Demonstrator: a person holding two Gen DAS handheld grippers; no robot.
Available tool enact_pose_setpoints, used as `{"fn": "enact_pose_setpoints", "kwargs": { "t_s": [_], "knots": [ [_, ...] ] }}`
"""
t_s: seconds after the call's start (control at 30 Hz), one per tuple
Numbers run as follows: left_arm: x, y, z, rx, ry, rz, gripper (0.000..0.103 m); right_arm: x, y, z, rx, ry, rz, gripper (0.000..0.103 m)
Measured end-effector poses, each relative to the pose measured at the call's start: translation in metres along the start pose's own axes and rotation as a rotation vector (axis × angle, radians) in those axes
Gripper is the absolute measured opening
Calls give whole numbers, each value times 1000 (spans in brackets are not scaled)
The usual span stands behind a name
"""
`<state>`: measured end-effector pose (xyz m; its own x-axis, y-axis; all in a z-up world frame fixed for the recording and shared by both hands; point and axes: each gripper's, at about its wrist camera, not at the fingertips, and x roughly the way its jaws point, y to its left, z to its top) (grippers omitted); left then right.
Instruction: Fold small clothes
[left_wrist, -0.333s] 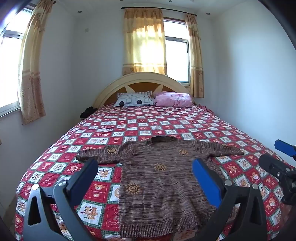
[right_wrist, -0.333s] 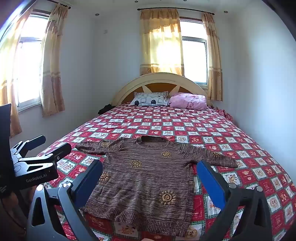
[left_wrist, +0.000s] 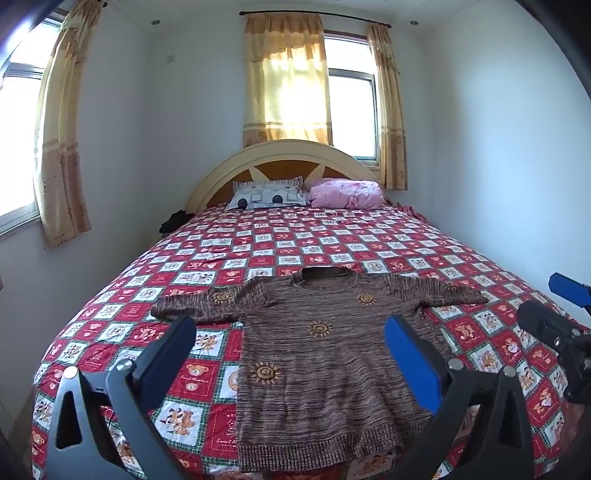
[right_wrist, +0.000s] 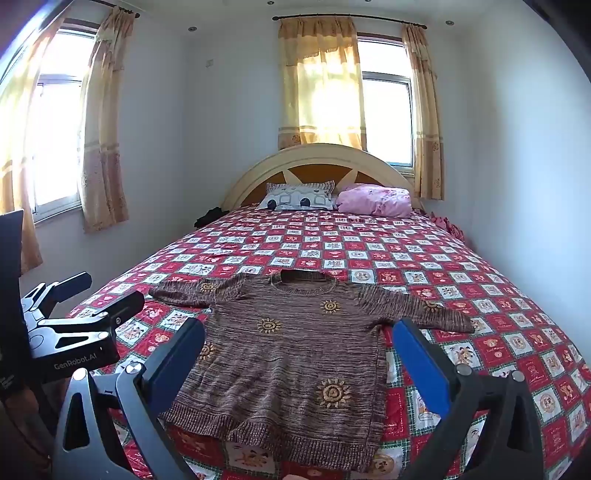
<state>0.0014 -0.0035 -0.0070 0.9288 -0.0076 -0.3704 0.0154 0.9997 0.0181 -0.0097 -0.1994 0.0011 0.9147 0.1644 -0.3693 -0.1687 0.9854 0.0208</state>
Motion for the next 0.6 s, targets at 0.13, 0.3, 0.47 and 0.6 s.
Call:
{"fn": "enact_pose_setpoints", "kwargs": {
  "t_s": [0.13,0.3,0.47,0.6],
  "knots": [
    [1,0,-2,-3,-1,1,103,0,-1,-1,5,8,0,102],
    [2,1,0,0,2,6,103,4,-1,-3,4,14,-3,102],
    [3,2,0,-2,5,8,103,4,-1,-3,5,15,-4,102],
    [3,2,0,-2,5,10,103,5,-3,-5,8,17,-5,102]
  ]
}}
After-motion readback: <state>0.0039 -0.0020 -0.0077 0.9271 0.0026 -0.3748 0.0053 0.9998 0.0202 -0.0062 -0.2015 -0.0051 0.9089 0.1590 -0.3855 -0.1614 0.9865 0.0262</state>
